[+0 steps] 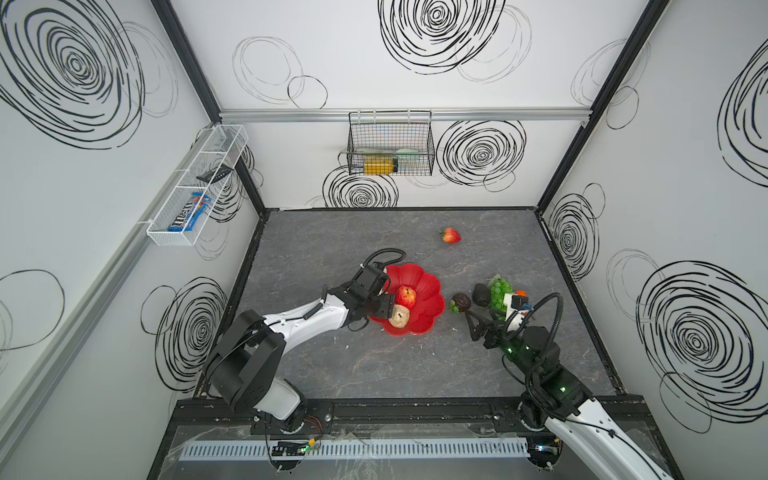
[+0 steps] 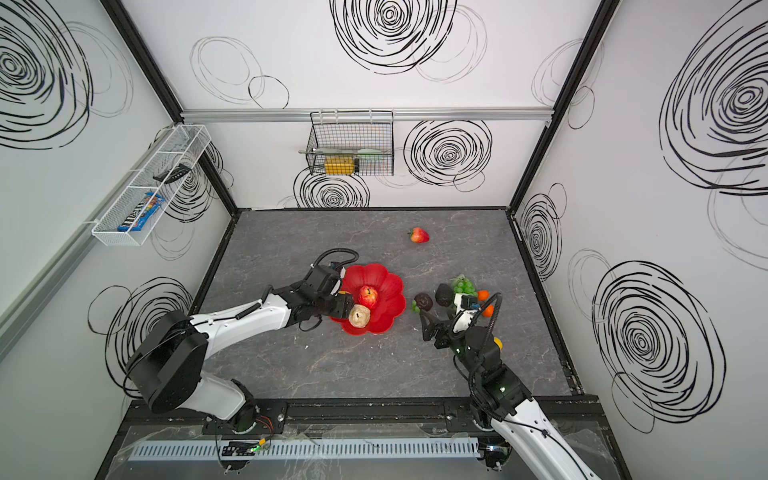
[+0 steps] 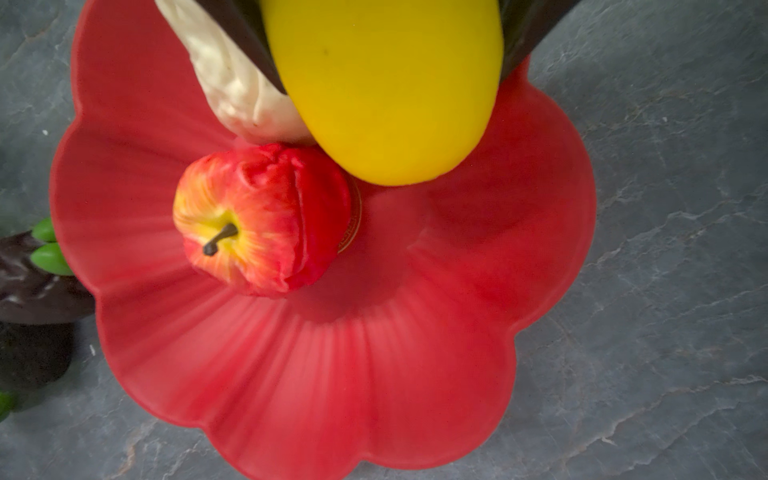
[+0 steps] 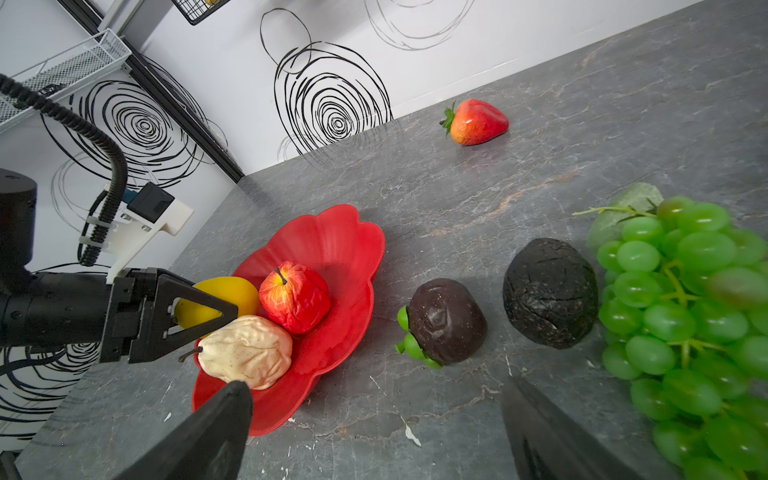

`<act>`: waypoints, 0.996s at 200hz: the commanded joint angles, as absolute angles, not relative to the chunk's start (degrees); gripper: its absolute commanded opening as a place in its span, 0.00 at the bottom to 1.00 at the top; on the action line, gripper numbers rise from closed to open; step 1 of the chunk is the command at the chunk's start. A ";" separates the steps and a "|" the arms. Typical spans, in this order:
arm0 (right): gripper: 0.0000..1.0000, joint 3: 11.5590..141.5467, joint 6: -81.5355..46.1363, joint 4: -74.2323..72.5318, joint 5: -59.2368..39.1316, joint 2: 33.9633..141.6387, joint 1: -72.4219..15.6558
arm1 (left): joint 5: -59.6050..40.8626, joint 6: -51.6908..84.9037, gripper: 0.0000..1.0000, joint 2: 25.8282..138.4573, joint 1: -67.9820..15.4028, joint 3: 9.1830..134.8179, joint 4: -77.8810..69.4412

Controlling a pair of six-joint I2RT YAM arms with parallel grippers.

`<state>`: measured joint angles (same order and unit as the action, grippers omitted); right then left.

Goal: Place and organize the fake fruits in the fruit bowl
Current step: 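Lower the yellow lemon into the bowl beside the apple with the left gripper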

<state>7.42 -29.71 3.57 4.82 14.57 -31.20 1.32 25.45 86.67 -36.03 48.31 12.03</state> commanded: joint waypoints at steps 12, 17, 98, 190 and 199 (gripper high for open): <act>0.97 6.86 -29.27 1.40 4.75 14.01 -31.03 | 1.77 26.34 0.73 83.92 -35.35 47.09 10.73; 0.97 6.85 -29.27 1.45 4.71 14.04 -31.03 | 1.81 26.37 0.73 83.62 -35.29 46.90 10.55; 0.97 6.86 -29.29 1.35 4.81 14.01 -31.03 | 1.83 26.15 0.72 83.33 -35.16 46.43 10.64; 0.97 6.75 -29.27 1.24 4.64 14.13 -31.02 | -0.41 27.47 0.66 79.66 -34.99 43.69 4.50; 0.97 6.77 -29.27 1.15 4.65 14.07 -31.07 | -0.77 27.65 0.66 79.78 -34.78 43.60 3.69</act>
<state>7.11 -29.71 3.36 4.73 14.57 -31.20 0.47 26.65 80.77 -35.55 44.23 8.51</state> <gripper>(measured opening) 0.975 0.664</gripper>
